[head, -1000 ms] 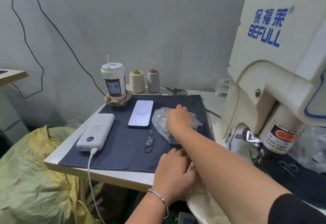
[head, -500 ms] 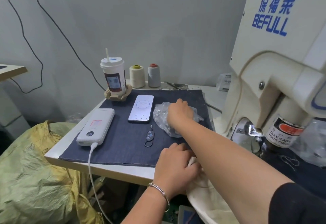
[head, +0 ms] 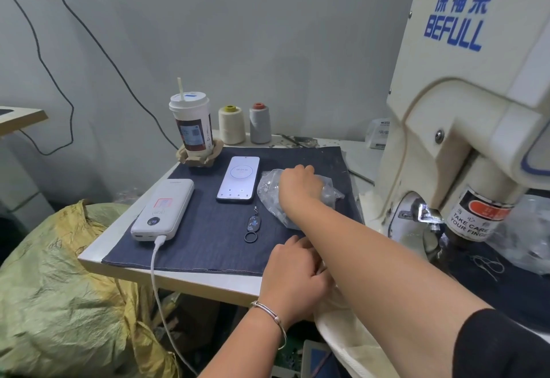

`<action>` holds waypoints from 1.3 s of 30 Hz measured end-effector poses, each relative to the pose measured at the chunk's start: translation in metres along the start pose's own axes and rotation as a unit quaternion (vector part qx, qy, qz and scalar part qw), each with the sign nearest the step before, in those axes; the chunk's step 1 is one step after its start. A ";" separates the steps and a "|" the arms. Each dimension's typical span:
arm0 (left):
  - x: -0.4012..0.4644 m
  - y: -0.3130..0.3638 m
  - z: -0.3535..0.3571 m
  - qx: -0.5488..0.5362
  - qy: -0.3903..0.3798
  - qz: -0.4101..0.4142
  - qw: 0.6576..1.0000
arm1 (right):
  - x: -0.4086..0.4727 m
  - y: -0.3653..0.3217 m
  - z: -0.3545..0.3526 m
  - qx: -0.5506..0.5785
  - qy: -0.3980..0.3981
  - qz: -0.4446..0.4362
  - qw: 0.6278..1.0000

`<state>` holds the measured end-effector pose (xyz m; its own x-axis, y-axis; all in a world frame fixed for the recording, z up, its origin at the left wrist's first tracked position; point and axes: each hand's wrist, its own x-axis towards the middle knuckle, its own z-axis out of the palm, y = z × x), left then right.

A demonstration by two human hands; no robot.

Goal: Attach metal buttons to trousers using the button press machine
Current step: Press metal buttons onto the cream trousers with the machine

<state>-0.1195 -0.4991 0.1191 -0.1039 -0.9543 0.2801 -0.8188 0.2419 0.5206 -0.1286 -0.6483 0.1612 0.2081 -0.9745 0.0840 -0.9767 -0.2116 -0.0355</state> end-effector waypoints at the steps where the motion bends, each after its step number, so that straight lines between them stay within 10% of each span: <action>1: 0.000 0.001 0.000 0.003 0.000 -0.003 1.000 | -0.001 0.000 0.001 -0.001 0.005 -0.003 1.000; 19: 0.002 -0.003 0.005 0.043 -0.016 -0.007 0.999 | -0.004 0.005 -0.014 -0.044 -0.057 0.006 0.997; 39: 0.000 0.003 0.003 0.046 -0.040 -0.035 0.998 | -0.031 0.022 -0.012 -0.031 0.104 -0.125 0.986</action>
<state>-0.1236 -0.4990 0.1181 -0.0861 -0.9800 0.1791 -0.8738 0.1607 0.4590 -0.1571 -0.6215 0.1697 0.4343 -0.8544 0.2854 -0.8986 -0.4326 0.0725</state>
